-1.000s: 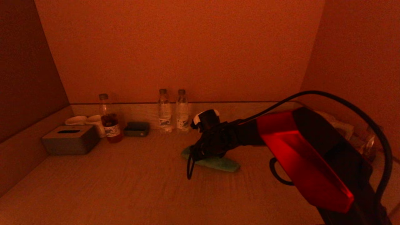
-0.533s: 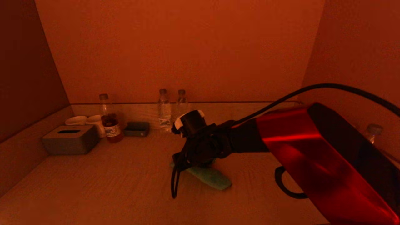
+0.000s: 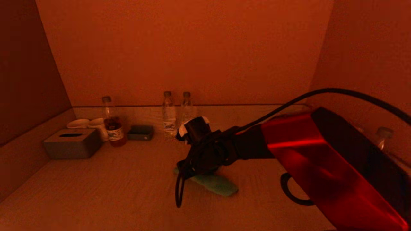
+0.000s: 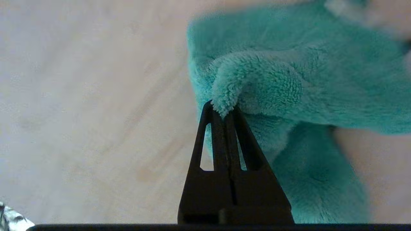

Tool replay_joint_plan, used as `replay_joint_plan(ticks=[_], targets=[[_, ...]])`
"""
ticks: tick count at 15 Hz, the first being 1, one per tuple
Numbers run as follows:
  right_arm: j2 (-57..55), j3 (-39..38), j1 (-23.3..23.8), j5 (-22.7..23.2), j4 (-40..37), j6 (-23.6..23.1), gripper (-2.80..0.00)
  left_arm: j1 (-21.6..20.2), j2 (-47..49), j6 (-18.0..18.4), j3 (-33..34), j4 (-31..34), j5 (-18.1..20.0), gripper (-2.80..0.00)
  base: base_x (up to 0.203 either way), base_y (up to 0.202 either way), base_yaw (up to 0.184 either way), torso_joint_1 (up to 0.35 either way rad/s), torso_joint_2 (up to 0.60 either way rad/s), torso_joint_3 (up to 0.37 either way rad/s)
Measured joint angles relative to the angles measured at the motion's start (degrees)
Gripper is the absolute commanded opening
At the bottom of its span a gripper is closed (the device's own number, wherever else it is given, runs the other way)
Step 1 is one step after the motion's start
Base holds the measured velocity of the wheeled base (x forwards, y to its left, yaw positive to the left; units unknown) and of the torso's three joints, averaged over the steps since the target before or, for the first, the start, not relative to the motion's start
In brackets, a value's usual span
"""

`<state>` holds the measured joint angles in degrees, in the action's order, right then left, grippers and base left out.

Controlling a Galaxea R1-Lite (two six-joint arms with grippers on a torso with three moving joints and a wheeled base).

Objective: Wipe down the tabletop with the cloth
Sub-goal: Sweep the stains on the table

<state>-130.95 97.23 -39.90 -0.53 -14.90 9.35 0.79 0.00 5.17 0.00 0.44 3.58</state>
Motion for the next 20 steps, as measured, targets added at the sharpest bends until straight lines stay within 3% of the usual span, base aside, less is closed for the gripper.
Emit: replay_joint_plan(ticks=[8,20], targets=[[-2.1,-3.6,-0.8,0.2,0.6,0.9,-2.8,0.0,0.0,0.0,0.0,0.0,0.0,-2.8,0.0,0.0,0.0,0.0,0.0,0.0],[6.5,-16.6,-10.5,0.2,6.9,1.4,-2.8,0.0,0.0,0.0,0.0,0.0,0.0,-2.8,0.0,0.0,0.0,0.0,0.0,0.0]])
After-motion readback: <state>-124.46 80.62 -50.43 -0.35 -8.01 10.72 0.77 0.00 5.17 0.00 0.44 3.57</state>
